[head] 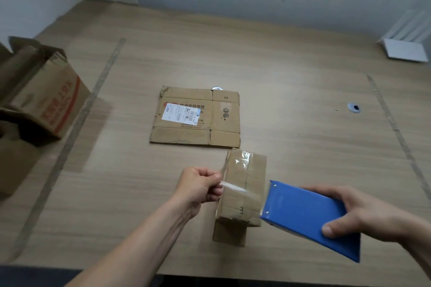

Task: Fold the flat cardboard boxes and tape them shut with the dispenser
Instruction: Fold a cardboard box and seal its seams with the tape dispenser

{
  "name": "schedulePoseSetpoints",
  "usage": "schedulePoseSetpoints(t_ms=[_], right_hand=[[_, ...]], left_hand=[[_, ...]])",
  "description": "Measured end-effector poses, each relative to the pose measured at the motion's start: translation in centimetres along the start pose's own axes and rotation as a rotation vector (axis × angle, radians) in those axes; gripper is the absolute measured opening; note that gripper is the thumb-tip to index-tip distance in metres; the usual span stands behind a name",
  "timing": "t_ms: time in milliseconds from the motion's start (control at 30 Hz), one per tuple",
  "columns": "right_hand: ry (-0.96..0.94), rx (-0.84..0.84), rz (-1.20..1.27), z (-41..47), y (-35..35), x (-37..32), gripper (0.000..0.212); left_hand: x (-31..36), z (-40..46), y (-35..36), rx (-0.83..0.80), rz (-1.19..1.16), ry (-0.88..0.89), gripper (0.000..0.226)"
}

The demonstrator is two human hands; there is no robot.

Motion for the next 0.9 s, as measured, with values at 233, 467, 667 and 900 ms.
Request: schedulePoseSetpoints(t_ms=[233, 467, 667, 900], right_hand=[[0.08, -0.001, 0.004, 0.8, -1.6, 2.2, 0.072], [0.115, -0.032, -0.029, 1.2, -2.2, 3.2, 0.07], [0.167, -0.017, -0.023, 1.0, -2.9, 3.8, 0.066], [0.224, -0.019, -0.05, 1.2, -2.5, 4.4, 0.064]], left_hand=[[-1.8, 0.2, 0.1, 0.082, 0.025, -0.004, 0.007], [-2.4, 0.3, -0.7, 0.157, 0.06, -0.017, 0.012], [-1.8, 1.0, -2.5, 0.232, 0.081, 0.016, 0.014], [-2.7, 0.9, -2.3, 0.195, 0.129, 0.008, 0.013]])
Point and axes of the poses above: each hand's wrist, its own z-axis towards the middle knuckle, its own y-axis out of the palm, x = y × z, the point moved 6 cm from there along z, towards the middle knuckle, and after that the axes turned 15 degrees about -x, right-handed, at the moved point
